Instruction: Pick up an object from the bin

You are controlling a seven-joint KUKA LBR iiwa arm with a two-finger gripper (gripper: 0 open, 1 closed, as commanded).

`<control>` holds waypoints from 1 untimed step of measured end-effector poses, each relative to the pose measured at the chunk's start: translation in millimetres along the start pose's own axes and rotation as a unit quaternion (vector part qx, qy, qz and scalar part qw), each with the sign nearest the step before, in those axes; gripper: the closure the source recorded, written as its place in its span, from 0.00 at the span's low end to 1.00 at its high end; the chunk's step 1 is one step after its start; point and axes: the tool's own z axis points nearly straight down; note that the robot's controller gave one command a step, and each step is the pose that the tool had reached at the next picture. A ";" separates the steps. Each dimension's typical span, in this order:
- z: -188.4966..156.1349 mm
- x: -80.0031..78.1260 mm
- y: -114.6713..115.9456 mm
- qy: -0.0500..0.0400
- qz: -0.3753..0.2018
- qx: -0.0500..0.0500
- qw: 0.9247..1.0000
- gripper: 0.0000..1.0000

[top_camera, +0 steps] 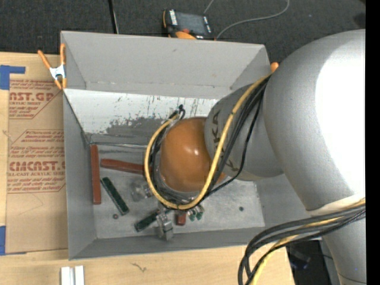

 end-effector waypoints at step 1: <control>-1.2 -2.6 -0.3 0.004 0.000 0.000 1.000 0.00</control>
Offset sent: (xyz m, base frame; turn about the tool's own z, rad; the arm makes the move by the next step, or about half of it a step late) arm 0.0000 0.0000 0.0000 0.0000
